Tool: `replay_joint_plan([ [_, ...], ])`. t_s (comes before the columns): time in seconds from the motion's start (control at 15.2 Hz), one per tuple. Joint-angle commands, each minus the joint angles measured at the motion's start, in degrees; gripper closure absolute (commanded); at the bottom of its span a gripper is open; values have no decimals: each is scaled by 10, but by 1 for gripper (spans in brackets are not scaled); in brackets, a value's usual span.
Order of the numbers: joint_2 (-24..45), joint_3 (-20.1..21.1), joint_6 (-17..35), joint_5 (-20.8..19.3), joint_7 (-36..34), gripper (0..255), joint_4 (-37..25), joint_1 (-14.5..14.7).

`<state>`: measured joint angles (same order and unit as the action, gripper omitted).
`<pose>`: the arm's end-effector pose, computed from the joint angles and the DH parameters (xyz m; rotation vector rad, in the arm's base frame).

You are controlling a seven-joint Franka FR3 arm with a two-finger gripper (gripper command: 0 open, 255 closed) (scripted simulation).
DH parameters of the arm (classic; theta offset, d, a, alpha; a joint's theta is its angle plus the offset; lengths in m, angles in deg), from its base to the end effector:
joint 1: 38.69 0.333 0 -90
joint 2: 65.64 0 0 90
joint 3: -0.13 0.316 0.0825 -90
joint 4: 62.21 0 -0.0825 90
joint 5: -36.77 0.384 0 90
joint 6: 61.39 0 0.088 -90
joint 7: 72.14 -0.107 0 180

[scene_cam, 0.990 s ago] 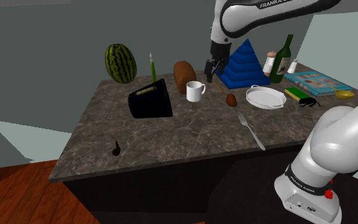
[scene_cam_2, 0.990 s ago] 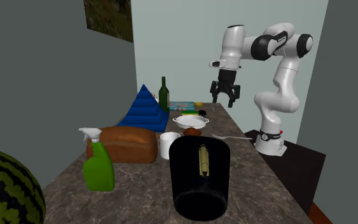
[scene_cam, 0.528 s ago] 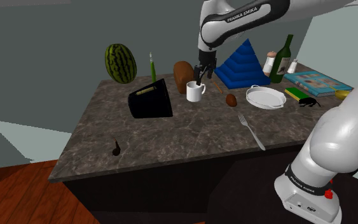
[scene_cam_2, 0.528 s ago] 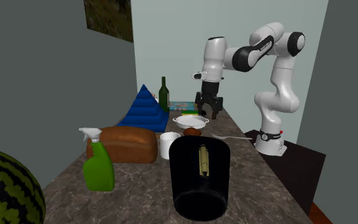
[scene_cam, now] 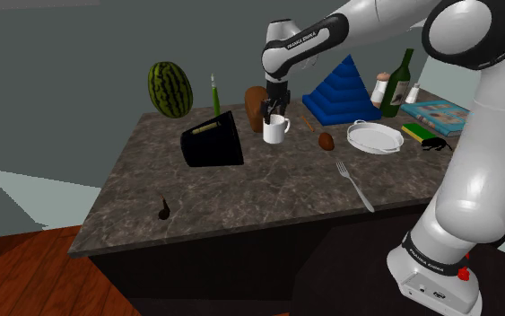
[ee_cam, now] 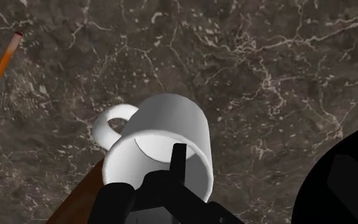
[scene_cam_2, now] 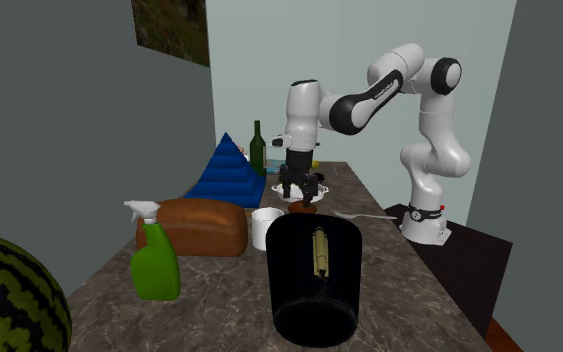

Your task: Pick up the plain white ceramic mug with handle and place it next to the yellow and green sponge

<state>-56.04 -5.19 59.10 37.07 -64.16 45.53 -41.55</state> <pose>0.6009 -0.0839 0.4262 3.1219 -0.0067 0.0837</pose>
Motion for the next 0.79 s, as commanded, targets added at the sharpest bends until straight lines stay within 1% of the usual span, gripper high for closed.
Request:
replay_joint_plan([
  [0.0,49,-2,0,7,7,0,-45,-5],
  [0.26,138,-2,-10,19,18,0,-136,-16],
  [0.73,161,-1,34,21,19,0,-115,-17],
])
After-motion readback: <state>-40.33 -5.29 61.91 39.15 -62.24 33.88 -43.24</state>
